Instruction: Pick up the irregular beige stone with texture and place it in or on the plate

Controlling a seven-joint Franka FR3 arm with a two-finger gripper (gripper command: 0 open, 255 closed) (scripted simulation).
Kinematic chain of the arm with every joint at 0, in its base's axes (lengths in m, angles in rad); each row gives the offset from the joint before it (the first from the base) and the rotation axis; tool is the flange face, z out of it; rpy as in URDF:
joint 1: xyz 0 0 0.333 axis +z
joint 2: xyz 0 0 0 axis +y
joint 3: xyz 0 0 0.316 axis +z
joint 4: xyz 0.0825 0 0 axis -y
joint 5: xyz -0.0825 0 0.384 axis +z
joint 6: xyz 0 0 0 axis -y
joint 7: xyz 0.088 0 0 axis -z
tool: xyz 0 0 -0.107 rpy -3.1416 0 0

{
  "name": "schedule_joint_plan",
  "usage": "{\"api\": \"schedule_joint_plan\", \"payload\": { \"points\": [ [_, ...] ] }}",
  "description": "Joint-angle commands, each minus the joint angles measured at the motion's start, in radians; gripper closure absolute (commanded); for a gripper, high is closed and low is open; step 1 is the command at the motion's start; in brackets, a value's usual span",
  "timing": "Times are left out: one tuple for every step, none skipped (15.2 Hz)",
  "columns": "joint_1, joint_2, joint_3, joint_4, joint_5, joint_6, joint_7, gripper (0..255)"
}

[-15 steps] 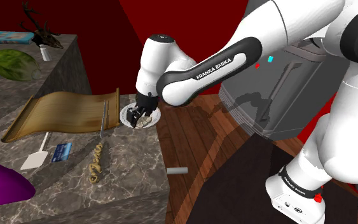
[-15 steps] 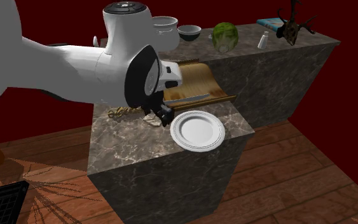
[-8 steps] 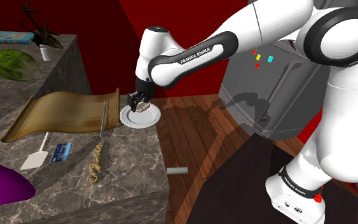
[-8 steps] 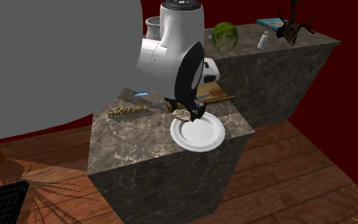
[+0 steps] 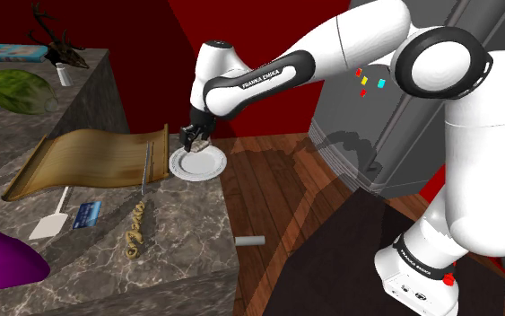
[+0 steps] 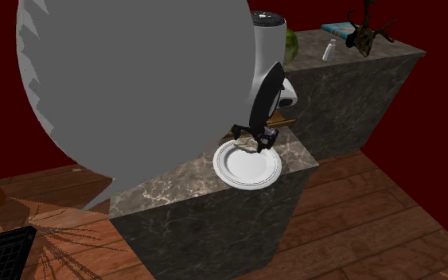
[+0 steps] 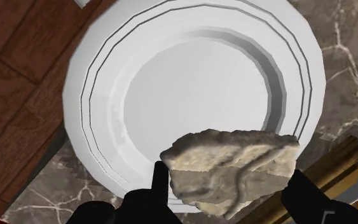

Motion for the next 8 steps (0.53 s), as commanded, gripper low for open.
{"api": "schedule_joint_plan", "payload": {
  "points": [
    [0.0, 0.014, -0.002, -0.007, -0.003, 0.02, -0.001, 255],
    [0.001, 0.021, -0.004, -0.01, -0.005, 0.03, 0.0, 255],
    [0.002, 0.028, -0.005, -0.013, -0.006, 0.04, 0.0, 255],
    [0.003, 0.035, -0.006, -0.016, -0.008, 0.05, 0.001, 255],
    [0.004, 0.042, -0.008, -0.018, -0.01, 0.06, 0.002, 255],
    [0.005, 0.05, -0.009, -0.021, -0.012, 0.07, 0.002, 255],
    [0.006, 0.057, -0.011, -0.023, -0.014, 0.08, 0.003, 255],
    [0.007, 0.065, -0.012, -0.025, -0.016, 0.089, 0.004, 255]
  ]
}}
